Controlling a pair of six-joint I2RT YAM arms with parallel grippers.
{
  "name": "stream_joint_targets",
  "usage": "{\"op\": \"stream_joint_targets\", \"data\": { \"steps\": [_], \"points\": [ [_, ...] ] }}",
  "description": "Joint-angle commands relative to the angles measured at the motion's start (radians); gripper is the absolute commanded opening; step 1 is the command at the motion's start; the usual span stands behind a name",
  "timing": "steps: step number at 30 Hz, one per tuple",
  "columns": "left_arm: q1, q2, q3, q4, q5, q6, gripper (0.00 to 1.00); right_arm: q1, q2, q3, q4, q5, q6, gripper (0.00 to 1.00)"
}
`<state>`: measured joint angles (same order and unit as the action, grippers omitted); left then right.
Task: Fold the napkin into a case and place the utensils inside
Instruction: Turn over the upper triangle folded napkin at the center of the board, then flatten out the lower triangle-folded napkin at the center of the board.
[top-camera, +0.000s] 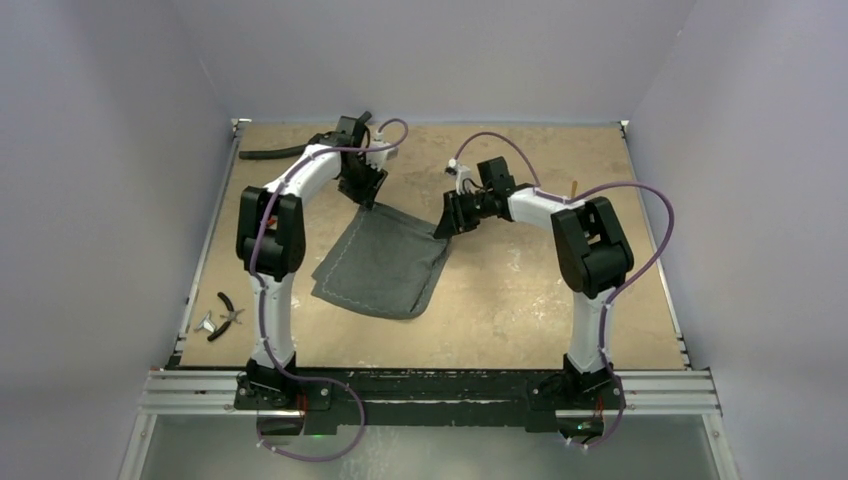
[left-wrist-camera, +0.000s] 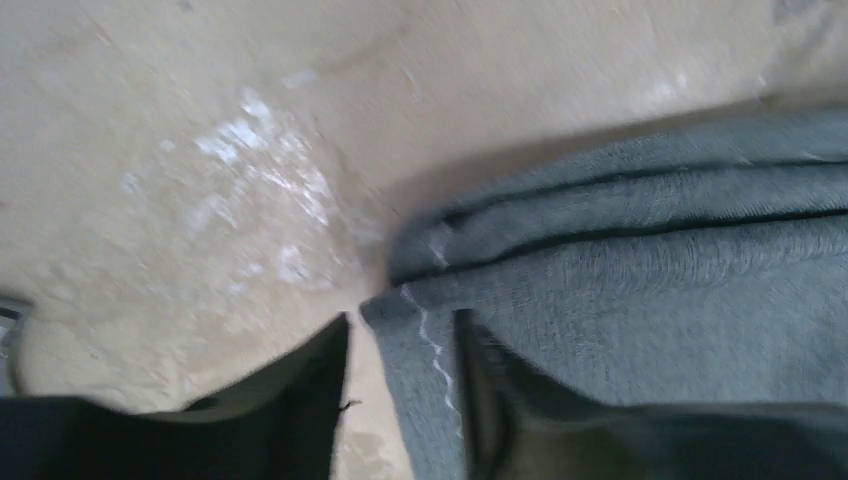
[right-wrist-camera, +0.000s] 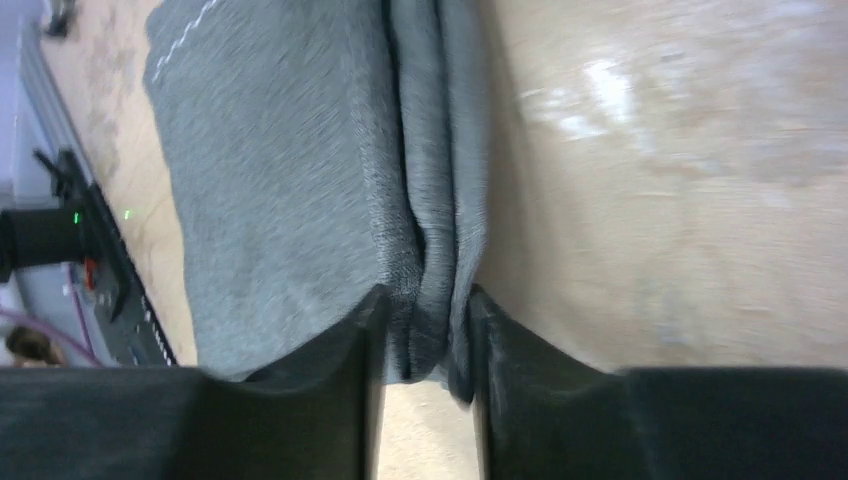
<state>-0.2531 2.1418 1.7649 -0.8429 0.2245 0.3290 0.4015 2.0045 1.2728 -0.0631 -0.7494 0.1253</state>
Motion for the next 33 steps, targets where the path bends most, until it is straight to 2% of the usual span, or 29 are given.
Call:
{"op": "stream_joint_targets", "data": {
  "steps": [1, 3, 4, 5, 7, 10, 14, 17, 26, 33],
  "points": [
    [-0.005, 0.049, 0.128, 0.052, -0.082, -0.141, 0.48, -0.029, 0.027, 0.1, -0.02, 0.078, -0.051, 0.45],
    [-0.005, 0.045, 0.161, 0.055, -0.068, -0.147, 0.59, -0.029, 0.024, 0.117, -0.021, 0.162, -0.042, 0.56],
    [-0.005, 0.038, 0.171, 0.051, -0.065, -0.145, 0.61, -0.029, 0.016, 0.116, -0.021, 0.211, -0.029, 0.59],
    [-0.005, 0.028, 0.181, 0.039, -0.057, -0.129, 0.68, -0.029, 0.002, 0.112, -0.027, 0.255, -0.021, 0.62],
    [-0.005, 0.001, 0.197, 0.011, -0.044, -0.1, 0.71, -0.029, -0.031, 0.097, -0.027, 0.355, -0.005, 0.66],
    [-0.005, -0.048, 0.178, -0.045, 0.006, -0.023, 0.71, -0.029, -0.117, 0.03, 0.035, 0.412, 0.043, 0.73],
    [-0.005, -0.122, 0.017, -0.016, 0.022, 0.041, 0.64, 0.012, -0.201, -0.09, 0.124, 0.34, 0.147, 0.7],
    [-0.003, -0.121, -0.046, 0.007, 0.017, 0.049, 0.55, 0.059, -0.207, -0.135, 0.147, 0.324, 0.196, 0.67],
    [-0.002, -0.065, -0.059, 0.047, -0.003, 0.048, 0.52, 0.08, -0.177, -0.141, 0.124, 0.36, 0.177, 0.61],
    [0.003, -0.021, -0.076, 0.081, -0.052, 0.059, 0.48, 0.079, -0.137, -0.124, 0.092, 0.346, 0.145, 0.42]
  ]
}}
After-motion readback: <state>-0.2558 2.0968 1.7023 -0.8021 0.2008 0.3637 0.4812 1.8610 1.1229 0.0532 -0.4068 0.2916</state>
